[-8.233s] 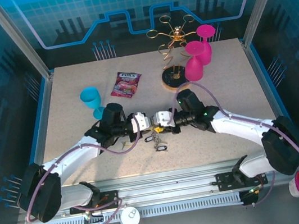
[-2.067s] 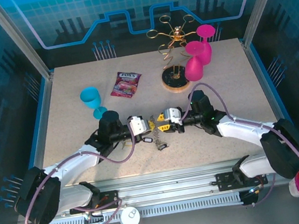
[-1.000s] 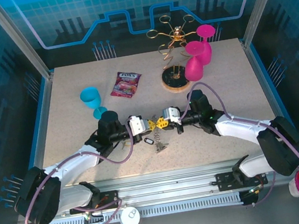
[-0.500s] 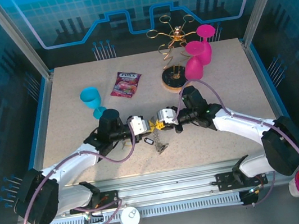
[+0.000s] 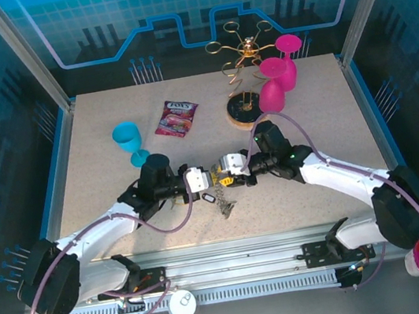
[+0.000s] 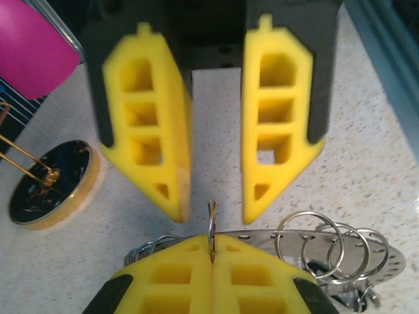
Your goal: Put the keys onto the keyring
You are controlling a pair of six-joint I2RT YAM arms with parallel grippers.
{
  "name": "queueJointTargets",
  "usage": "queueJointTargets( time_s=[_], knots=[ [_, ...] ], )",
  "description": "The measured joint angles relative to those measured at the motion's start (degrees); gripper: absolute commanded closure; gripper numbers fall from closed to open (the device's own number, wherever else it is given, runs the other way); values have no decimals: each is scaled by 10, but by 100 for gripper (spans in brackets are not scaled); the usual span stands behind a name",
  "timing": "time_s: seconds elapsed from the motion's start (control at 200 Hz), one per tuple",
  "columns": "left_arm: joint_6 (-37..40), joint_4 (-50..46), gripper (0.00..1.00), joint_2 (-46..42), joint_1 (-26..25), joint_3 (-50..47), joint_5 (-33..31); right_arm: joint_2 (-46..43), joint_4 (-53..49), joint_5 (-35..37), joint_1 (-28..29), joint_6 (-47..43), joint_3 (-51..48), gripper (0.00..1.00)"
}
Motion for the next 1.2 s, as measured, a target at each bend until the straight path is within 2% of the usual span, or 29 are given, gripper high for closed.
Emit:
queueJointTargets(
  time_s=[0.155,0.36,0.515,0.695,0.806,1.011,1.111,1.201],
  knots=[
    [86,8,100,-1,-38,-8,-60,-62,73,28,-6,38,-71,60],
    [163,34,100,-1,-43,-26,-101,-126,136,104,-20,90,-148,60],
    [181,46,100,-1,-43,-26,-104,-154,167,143,-28,130,-167,61],
    [179,51,100,1,-43,-26,-106,-158,175,178,-27,174,-170,67],
    [133,40,100,9,-37,-16,-111,-161,176,221,-27,229,-169,71],
    [-19,13,100,45,-12,49,-139,-197,99,279,-5,326,-151,71],
    [-83,-5,100,67,0,81,-144,-216,73,293,46,350,-147,70],
    [-139,-16,100,85,12,97,-145,-221,100,320,128,366,-166,68]
  ],
)
